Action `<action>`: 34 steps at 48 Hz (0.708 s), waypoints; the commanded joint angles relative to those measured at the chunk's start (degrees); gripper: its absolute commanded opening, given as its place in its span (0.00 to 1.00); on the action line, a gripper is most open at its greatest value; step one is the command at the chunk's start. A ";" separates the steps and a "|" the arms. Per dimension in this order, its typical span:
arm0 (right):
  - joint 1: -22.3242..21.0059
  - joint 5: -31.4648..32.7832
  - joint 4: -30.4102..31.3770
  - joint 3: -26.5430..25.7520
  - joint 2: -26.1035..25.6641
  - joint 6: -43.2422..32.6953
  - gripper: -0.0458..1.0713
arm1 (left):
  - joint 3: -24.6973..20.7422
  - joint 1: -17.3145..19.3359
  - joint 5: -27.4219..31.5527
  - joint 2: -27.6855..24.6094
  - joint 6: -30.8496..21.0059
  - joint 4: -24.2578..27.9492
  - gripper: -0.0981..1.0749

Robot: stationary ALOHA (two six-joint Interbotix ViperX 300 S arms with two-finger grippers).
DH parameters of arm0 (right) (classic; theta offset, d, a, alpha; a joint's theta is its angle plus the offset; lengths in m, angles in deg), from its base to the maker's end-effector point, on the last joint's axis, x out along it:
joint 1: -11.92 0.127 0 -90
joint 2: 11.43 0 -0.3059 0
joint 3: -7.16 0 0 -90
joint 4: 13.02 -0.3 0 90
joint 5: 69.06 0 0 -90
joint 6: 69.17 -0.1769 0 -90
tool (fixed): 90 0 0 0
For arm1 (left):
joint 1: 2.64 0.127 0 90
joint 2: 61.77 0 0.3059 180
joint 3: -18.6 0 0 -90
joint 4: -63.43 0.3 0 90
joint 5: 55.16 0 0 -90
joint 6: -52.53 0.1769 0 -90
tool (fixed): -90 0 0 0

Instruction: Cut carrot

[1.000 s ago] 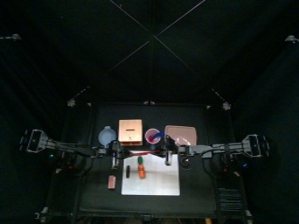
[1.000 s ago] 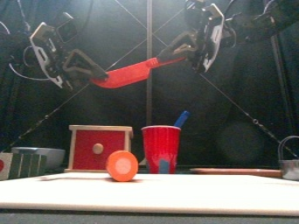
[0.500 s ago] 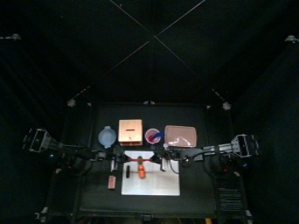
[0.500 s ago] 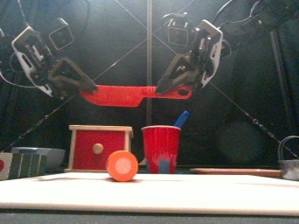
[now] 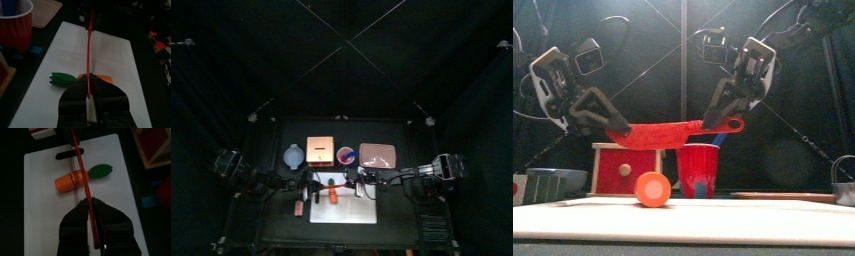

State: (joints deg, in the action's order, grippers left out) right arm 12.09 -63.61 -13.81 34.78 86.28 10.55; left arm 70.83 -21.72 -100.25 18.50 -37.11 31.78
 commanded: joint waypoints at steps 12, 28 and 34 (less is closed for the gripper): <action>0.53 -0.09 -0.18 -2.11 1.49 -0.26 0.32 | -1.76 -4.48 -1.49 -1.23 -0.18 -2.90 0.37; 0.44 -0.18 -0.18 -2.11 3.96 -0.26 0.32 | -3.43 -4.66 -1.41 -4.57 -0.18 -3.43 0.37; 0.53 -0.18 -0.26 -2.11 3.96 -0.26 0.32 | -3.60 -5.01 -1.49 -4.75 -0.26 -3.43 0.37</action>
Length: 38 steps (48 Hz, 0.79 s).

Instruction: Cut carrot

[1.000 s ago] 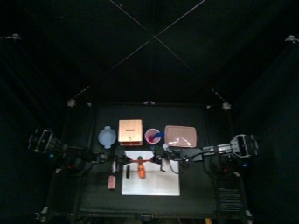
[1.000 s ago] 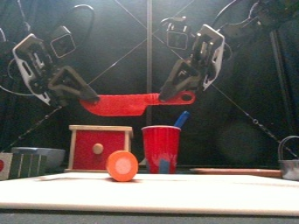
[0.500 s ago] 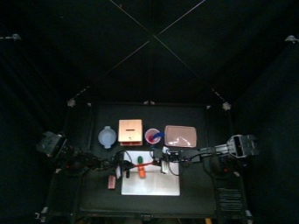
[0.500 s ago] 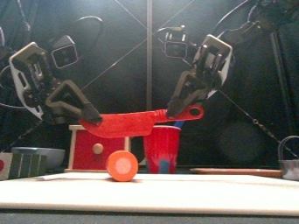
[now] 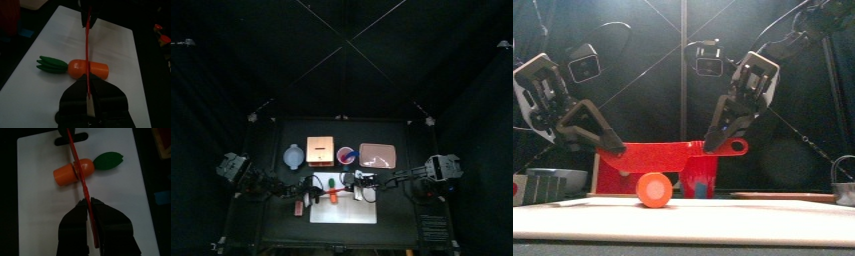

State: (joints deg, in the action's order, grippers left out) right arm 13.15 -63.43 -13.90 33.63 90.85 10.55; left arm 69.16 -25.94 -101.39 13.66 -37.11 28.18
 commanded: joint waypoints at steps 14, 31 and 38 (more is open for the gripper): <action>0.35 -0.44 -0.26 -1.23 -0.35 -0.26 0.32 | -2.20 -1.67 -0.26 0.09 -0.26 0.00 0.37; 0.62 -0.53 -0.44 -1.41 1.05 -0.26 0.32 | -2.29 -1.76 -0.09 -0.79 -0.26 -0.70 0.37; 0.62 -0.70 -0.62 -1.14 1.76 -0.26 0.32 | -2.46 -1.76 -0.09 -2.46 -0.26 -1.32 0.37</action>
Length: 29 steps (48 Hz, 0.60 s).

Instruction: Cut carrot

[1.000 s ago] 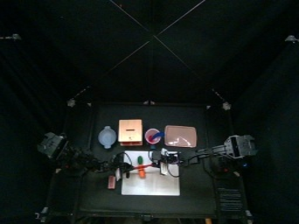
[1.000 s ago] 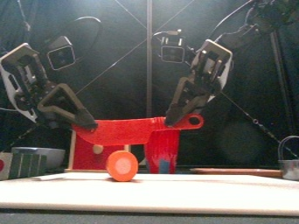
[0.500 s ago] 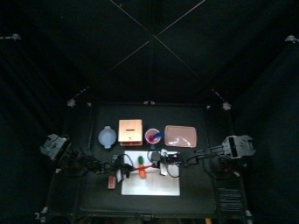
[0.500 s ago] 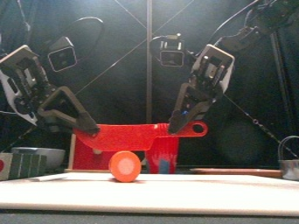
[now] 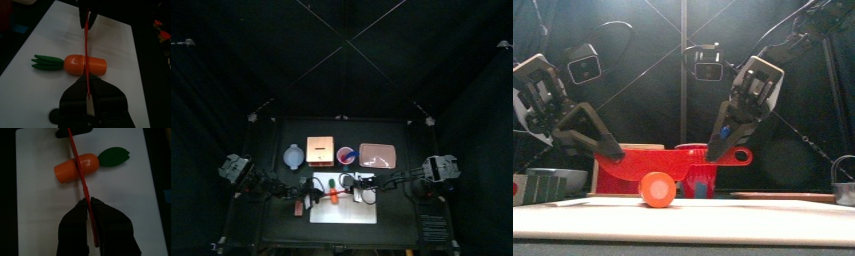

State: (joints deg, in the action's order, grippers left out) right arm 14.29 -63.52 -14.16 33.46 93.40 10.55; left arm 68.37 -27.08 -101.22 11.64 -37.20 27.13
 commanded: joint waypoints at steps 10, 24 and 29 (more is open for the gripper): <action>-0.26 -1.67 -0.79 -0.88 2.46 -0.26 0.32 | -2.90 -0.88 0.00 -4.75 -0.44 -1.76 0.37; 1.05 -1.67 -2.20 -0.35 3.69 -0.35 0.32 | -5.19 -2.11 1.14 -6.94 -0.44 -2.81 0.37; 1.32 -1.67 -2.55 -0.18 2.81 -0.26 0.32 | -5.71 -2.20 1.76 -6.86 -0.44 -2.72 0.37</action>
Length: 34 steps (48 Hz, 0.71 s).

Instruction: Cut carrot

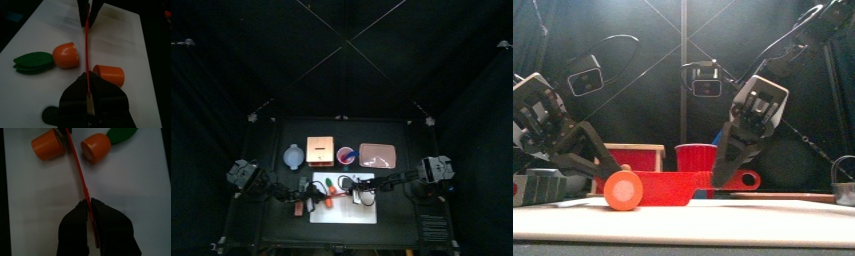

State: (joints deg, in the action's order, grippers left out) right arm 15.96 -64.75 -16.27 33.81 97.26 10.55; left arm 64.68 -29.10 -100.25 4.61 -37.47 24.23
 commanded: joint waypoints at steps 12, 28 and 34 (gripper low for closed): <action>0.09 0.00 -0.44 0.35 -3.25 -0.26 0.32 | -2.99 -0.35 1.58 0.79 0.18 0.18 0.37; -0.26 0.88 0.70 0.44 -7.29 -0.18 0.32 | -2.02 2.02 1.58 5.89 0.70 2.90 0.37; -0.26 0.97 1.49 0.44 -8.53 -0.18 0.32 | -1.76 3.60 1.58 8.35 0.62 6.15 0.37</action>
State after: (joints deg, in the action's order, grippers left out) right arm 16.57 -63.35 -15.13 35.13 91.90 10.55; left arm 63.98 -26.46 -98.14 10.24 -36.67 28.18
